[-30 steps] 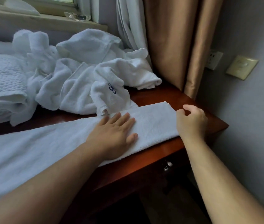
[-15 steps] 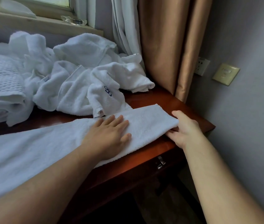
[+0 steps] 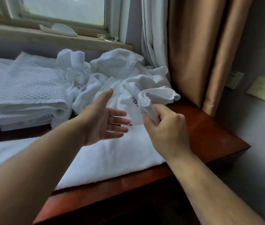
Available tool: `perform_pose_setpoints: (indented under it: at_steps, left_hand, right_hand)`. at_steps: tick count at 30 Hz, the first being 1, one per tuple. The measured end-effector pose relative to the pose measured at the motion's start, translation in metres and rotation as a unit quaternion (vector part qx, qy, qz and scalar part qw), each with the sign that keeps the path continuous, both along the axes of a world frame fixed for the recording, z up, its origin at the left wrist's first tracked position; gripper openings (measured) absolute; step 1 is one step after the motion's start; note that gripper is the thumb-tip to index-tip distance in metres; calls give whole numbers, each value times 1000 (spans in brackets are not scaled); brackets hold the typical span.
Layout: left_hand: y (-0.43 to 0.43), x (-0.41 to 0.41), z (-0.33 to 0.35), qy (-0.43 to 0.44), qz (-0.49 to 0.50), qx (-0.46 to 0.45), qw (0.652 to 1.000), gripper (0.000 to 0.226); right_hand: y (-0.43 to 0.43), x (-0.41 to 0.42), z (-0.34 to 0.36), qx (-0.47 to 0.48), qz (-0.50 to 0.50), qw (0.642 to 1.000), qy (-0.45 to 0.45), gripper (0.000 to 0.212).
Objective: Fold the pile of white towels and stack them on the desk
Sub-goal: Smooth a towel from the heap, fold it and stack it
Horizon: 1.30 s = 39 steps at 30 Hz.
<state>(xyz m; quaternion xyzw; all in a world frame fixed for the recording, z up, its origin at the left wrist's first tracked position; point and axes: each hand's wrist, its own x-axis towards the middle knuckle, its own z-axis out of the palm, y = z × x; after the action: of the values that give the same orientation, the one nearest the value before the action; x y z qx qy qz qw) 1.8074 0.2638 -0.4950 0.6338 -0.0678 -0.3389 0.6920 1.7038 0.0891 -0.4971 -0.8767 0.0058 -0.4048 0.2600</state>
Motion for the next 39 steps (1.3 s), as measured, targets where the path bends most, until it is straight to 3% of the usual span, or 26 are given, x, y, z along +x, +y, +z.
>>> perform_pose_setpoints:
  at_steps: [2, 4, 6, 13, 16, 18, 19, 22, 27, 33, 36, 39]
  left_hand:
    - [36, 4, 10, -18, -16, 52, 998, 85]
    - [71, 3, 16, -51, 22, 85, 995, 70]
    - [109, -1, 17, -51, 82, 97, 991, 63]
    - [237, -28, -3, -5, 92, 125, 988, 77]
    - [264, -34, -17, 0, 138, 135, 981, 55]
    - [277, -35, -26, -38, 188, 207, 959, 20]
    - [284, -35, -29, -51, 207, 236, 948, 15]
    - [305, -34, -26, -56, 228, 282, 930, 18]
    - [320, -37, -22, -84, 251, 361, 894, 21]
    - [313, -37, -26, -167, 254, 489, 818, 32]
    - [320, -35, -29, -175, 232, 522, 802, 26]
    - [328, -34, -35, -185, 237, 554, 776, 29]
  right_hand:
    - [46, 1, 4, -90, 53, 995, 1, 8]
    - [89, 7, 2, -163, 101, 981, 35, 21]
    - [129, 14, -6, -215, 150, 963, 67, 17]
    - [232, 32, -26, -244, 300, 918, 89, 12]
    - [263, 29, -33, -274, 334, 896, 103, 13]
    - [275, 27, -36, -282, 347, 888, 109, 14]
    - [276, 26, -37, -282, 347, 887, 115, 17]
    - [271, 30, -39, -284, 337, 885, 150, 28]
    - [275, 33, -38, -314, 336, 870, 178, 21]
    - [282, 31, -38, -324, 361, 859, 166, 27]
    - [278, 34, -34, -301, 402, 839, 209, 41]
    - [265, 45, -30, -214, 432, 835, 265, 40]
